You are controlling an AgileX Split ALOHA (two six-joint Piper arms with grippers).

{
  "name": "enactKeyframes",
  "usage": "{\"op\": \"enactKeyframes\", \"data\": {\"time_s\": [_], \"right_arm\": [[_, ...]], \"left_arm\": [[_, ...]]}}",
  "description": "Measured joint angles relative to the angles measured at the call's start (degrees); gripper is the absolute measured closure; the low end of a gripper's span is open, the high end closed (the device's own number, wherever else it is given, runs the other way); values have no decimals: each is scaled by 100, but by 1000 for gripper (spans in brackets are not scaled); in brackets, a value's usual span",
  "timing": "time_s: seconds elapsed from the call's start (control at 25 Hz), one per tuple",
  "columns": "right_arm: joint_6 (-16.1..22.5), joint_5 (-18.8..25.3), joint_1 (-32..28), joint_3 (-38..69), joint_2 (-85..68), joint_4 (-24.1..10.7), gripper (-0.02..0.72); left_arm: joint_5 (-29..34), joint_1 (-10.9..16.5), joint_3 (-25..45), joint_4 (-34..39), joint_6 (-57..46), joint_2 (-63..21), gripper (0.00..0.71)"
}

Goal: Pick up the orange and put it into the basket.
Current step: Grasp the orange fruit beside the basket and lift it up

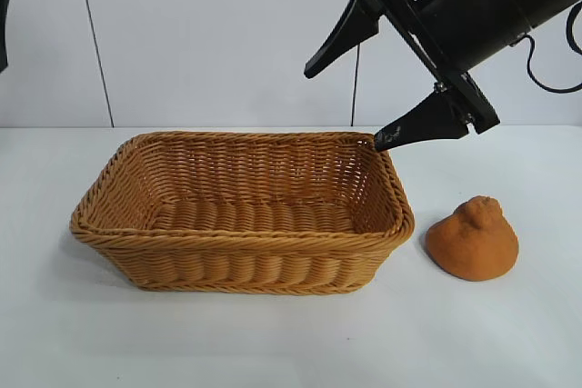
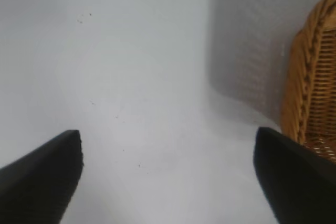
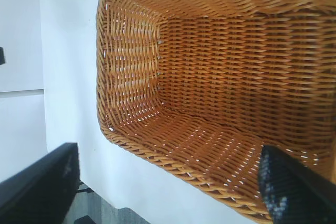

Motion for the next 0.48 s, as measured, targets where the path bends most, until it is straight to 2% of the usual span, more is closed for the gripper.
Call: {"op": "enactKeyframes", "data": {"time_s": [0.16,0.48], "right_arm": [[0,14,0,0,0,0,72],[0,14,0,0,0,0,72]], "left_arm": [[-7,0,696,-8,21,-898,79],[12,0,3074,4,26,-3214,79]]}}
